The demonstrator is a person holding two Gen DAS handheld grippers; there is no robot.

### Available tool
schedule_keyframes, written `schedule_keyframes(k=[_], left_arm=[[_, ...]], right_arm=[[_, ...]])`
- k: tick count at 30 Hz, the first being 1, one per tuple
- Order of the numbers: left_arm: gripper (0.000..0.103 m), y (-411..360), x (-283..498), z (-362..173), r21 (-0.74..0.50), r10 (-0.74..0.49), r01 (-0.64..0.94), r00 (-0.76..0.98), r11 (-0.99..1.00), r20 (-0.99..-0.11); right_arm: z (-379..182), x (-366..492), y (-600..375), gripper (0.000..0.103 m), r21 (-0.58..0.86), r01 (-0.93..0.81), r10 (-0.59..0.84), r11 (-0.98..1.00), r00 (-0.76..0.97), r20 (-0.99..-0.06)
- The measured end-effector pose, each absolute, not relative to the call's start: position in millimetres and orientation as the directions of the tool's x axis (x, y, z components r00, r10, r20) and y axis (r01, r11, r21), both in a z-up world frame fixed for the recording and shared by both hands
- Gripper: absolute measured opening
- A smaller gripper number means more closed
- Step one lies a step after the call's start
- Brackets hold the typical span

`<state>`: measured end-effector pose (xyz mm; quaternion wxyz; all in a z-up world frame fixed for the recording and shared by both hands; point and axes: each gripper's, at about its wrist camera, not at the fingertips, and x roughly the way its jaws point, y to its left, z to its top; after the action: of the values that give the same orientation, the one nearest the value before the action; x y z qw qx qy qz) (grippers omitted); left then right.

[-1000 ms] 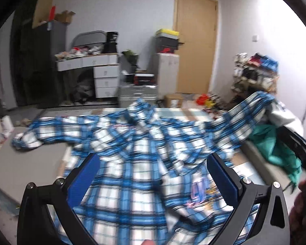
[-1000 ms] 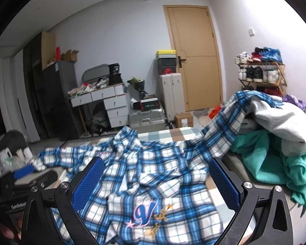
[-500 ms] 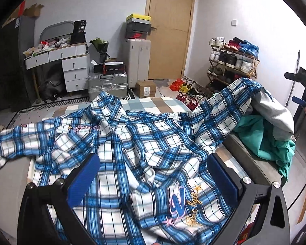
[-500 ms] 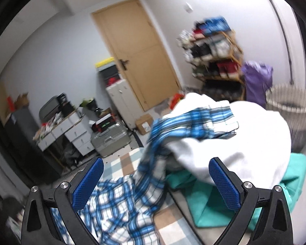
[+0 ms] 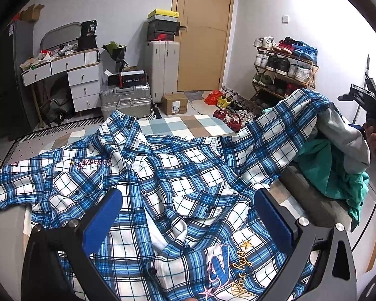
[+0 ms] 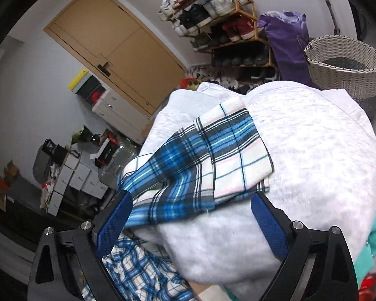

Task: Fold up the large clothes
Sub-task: 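Grasp the plaid shirt sleeve on the blanket pile with the right gripper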

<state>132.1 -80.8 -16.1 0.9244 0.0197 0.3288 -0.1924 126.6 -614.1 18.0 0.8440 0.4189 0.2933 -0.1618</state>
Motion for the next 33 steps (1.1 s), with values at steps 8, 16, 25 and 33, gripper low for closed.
schedule_keyframes(k=[8,16,25,33], left_arm=[[0.102,-85,134,-17,-0.105,-0.358,0.379,0.699,0.92,-0.619],[0.102,-79,133,-16,-0.104,-0.344,0.359,0.709,0.927,-0.616],[0.102,-75,132,-16,-0.104,-0.335,0.348,0.711,0.932,-0.619],[0.102,-57,126,-9,-0.083,-0.3,0.316,0.74,0.945,-0.601]], right_arm=[[10,169,-620,0.096,0.452,0.636,-0.111,0.626,0.646,-0.755],[5,183,-626,0.034,0.444,0.671,-0.175,0.593,0.646,-0.743],[17,155,-624,0.01,0.518,0.618,-0.242,0.592,0.749,-0.616],[83,128,-596,0.009,0.448,0.605,-0.413,0.658,0.788,-0.457]])
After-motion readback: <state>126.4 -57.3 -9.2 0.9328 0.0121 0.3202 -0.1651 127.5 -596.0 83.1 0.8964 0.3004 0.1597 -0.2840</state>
